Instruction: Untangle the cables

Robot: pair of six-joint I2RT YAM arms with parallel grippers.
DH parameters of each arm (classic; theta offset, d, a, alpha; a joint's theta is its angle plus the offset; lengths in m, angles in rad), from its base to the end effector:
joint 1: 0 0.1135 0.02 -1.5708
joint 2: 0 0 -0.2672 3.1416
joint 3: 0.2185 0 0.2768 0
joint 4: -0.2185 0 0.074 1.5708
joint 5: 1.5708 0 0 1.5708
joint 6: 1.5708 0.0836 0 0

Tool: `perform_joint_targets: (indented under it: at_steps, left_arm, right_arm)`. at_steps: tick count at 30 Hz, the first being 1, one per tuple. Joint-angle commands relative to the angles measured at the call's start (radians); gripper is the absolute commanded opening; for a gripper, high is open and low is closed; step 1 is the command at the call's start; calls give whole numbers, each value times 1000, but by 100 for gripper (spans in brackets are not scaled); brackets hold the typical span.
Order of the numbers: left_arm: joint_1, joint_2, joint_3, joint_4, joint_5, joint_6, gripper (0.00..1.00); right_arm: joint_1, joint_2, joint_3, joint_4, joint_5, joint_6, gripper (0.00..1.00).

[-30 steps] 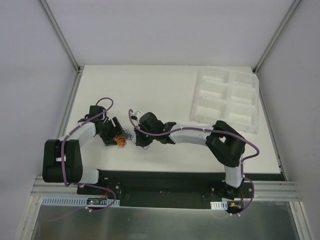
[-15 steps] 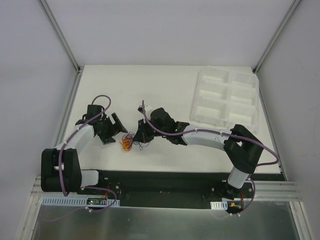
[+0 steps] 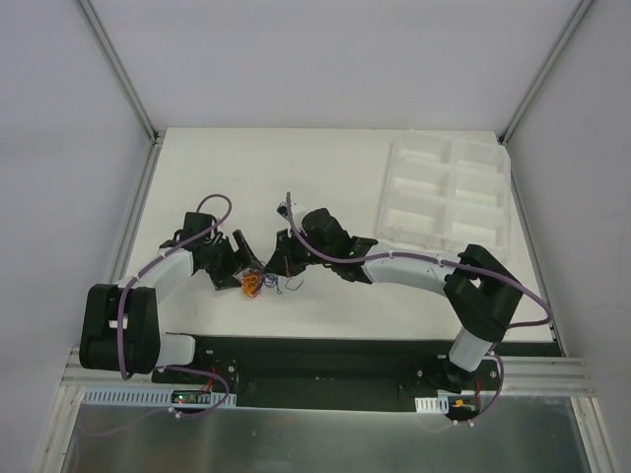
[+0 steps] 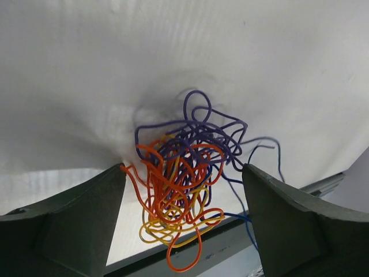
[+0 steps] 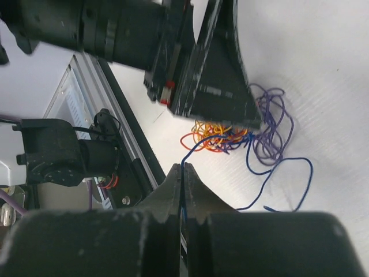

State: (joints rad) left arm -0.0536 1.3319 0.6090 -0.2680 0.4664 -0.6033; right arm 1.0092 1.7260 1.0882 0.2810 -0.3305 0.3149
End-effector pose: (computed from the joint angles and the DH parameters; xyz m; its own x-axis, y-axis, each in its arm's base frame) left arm 0.2781 -0.0526 0.1150 -0.8546 -0.4616 -0.2378 -0.2319 0.7490 -0.6206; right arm 0.2207 0.4017 0.2113 -0.4750 -0.2048 -0.8558 -0.8576 0.3258 0.3980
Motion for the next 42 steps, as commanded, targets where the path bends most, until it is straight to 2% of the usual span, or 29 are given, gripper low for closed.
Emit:
perform_joint_targets:
  at_steps: [1,5,8,12,19,27,29,33,36,38,42]
  left_arm:
    - [-61,-72,-52,-5,-26,-25,78]
    - [-101,-42,-63,1,-107,-26,57]
    - [-97,-22,-49,1,-201,-10,50]
    - [-57,-14,-14,-5,-210,-18,48]
    - [-52,-13,49,-17,-227,7,49]
    - [-45,-13,52,-14,-219,2,43]
    - [-45,-36,67,-14,-192,26,45]
    - [-48,-111,104,5,46,122,57]
    - [-84,-248,55,154,185,138,70]
    - [-181,-336,28,263,210,167,74]
    - [-437,-466,-61,526,60,203,79]
  right_arm:
    - [-12,-100,25,31,1,1,0]
    - [-24,-196,26,-16,47,-22,0]
    - [-38,-304,33,-55,125,-33,0]
    - [-64,-449,70,-92,179,-30,0]
    - [-66,-742,94,-172,392,-129,0]
    - [-64,-839,188,-368,570,-269,0]
    - [-67,-835,190,-379,567,-278,0]
    - [-67,-804,171,-376,541,-269,0]
    - [-67,-809,147,-376,562,-258,0]
    - [-67,-810,141,-378,568,-254,0]
    - [-67,-804,157,-381,547,-237,0]
